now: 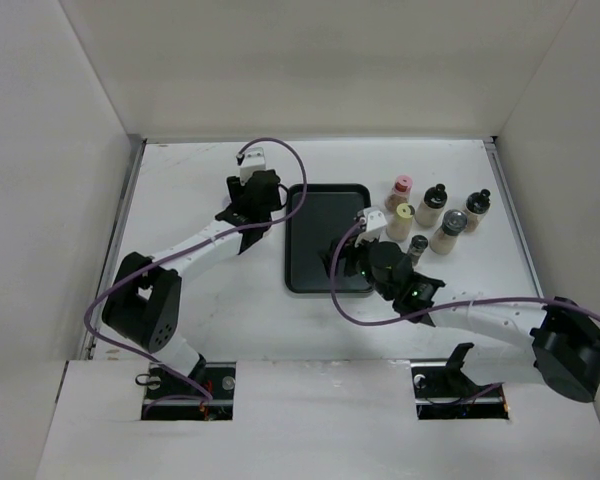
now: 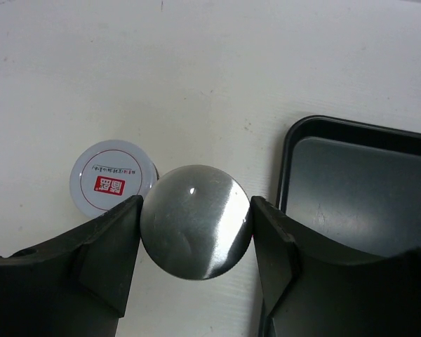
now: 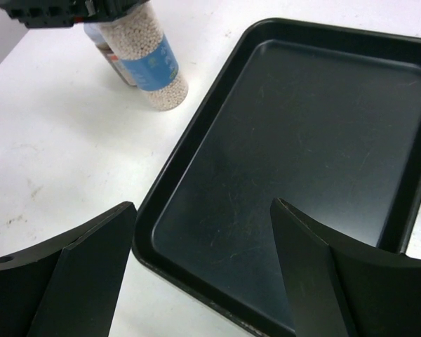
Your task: Organize the condiment bottles
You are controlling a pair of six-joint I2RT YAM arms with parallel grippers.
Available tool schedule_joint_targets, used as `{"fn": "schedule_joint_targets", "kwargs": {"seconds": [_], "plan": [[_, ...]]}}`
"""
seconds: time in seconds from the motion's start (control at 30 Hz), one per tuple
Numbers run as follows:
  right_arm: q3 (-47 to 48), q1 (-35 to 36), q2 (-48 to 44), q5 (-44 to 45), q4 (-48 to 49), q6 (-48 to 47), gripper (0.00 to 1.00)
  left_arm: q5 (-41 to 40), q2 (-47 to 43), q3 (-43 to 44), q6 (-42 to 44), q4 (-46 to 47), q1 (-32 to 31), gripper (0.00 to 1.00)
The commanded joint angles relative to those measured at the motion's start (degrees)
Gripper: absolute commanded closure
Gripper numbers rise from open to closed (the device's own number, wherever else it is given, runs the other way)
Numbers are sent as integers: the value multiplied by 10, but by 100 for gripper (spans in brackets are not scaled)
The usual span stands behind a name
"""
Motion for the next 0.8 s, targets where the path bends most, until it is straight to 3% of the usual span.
{"fn": "schedule_joint_targets", "kwargs": {"seconds": [0.0,0.53,0.77], "plan": [[-7,-8,-25,-1,48,9,16,-5,-10,32,0,19,-12,68],[-39,-33,-85,35,69,18,16,-7,-87,106,15,23,-39,78],[-50,-40,-118,62,64,24,18,41,27,210,12,28,-47,78]]}}
